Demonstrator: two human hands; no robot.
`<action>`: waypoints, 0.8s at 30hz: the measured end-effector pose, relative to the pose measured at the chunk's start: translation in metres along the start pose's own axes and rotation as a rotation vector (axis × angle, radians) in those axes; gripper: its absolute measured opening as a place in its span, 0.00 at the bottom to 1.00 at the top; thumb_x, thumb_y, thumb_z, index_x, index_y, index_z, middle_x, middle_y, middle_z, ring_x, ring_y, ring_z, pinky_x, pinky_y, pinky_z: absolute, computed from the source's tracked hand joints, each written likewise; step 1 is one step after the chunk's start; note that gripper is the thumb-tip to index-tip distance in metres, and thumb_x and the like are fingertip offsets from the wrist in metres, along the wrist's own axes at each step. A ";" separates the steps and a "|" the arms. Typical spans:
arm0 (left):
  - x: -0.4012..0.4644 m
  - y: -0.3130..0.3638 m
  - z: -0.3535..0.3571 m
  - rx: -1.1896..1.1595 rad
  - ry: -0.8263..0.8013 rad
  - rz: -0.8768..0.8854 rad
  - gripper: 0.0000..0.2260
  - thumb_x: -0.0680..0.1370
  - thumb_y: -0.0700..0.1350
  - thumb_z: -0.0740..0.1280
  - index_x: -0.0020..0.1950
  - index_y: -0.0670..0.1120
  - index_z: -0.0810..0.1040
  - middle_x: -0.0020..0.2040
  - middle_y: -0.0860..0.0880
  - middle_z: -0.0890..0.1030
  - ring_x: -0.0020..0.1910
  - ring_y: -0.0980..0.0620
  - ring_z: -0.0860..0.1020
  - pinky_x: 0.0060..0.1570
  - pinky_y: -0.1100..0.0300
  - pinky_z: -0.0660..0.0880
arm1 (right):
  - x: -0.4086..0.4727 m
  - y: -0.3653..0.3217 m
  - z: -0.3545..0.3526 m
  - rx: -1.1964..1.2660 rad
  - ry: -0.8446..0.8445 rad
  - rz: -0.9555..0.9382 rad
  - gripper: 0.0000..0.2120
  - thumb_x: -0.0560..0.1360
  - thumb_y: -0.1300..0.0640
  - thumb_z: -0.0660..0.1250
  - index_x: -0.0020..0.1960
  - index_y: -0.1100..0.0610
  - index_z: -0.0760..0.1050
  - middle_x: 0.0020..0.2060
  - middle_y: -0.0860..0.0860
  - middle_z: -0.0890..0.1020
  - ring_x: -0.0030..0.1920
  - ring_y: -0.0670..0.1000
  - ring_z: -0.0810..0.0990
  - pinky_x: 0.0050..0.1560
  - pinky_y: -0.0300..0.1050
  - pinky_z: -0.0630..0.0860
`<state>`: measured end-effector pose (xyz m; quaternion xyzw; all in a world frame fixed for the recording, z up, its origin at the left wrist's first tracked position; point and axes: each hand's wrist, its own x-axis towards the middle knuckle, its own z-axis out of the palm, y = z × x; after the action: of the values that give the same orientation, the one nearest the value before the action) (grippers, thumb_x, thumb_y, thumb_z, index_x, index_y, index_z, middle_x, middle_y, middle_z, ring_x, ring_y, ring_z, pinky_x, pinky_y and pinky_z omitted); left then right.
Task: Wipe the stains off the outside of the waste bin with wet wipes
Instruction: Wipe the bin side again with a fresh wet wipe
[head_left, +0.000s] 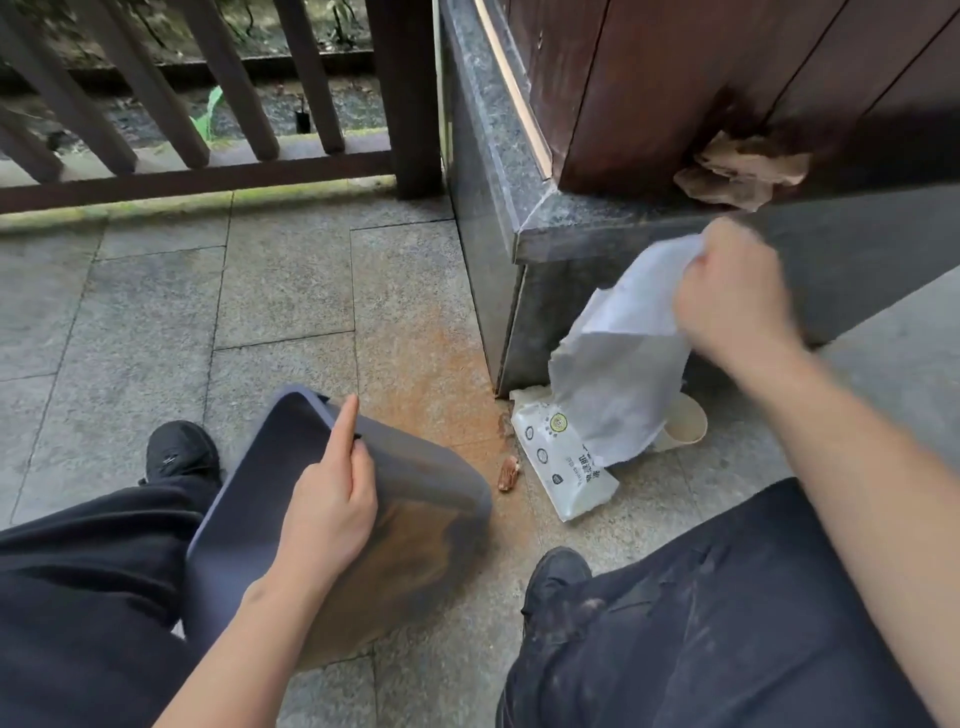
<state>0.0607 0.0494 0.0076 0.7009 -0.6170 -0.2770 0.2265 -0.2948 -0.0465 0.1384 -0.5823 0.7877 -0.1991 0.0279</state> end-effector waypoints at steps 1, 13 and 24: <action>-0.003 0.001 -0.003 -0.003 -0.010 0.004 0.23 0.83 0.49 0.54 0.78 0.62 0.56 0.23 0.51 0.74 0.24 0.49 0.72 0.26 0.53 0.64 | -0.019 0.011 0.017 -0.094 -0.253 0.090 0.05 0.79 0.61 0.56 0.48 0.62 0.69 0.53 0.62 0.78 0.49 0.60 0.75 0.45 0.50 0.69; -0.007 0.009 0.003 -0.017 -0.062 0.037 0.23 0.83 0.50 0.52 0.79 0.62 0.54 0.27 0.55 0.77 0.26 0.52 0.74 0.24 0.55 0.62 | 0.038 -0.032 -0.082 0.377 0.174 0.086 0.13 0.78 0.55 0.56 0.51 0.60 0.77 0.46 0.51 0.77 0.47 0.50 0.74 0.42 0.42 0.67; -0.013 -0.016 -0.016 -0.073 0.041 -0.001 0.22 0.83 0.50 0.53 0.76 0.66 0.57 0.28 0.55 0.76 0.25 0.50 0.71 0.28 0.50 0.64 | -0.053 -0.044 0.098 1.103 -0.449 0.885 0.18 0.78 0.59 0.54 0.62 0.67 0.72 0.57 0.62 0.78 0.57 0.63 0.79 0.53 0.59 0.78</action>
<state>0.0817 0.0642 0.0107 0.6980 -0.6012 -0.2852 0.2644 -0.2110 -0.0356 0.0531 -0.1384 0.7098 -0.4120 0.5544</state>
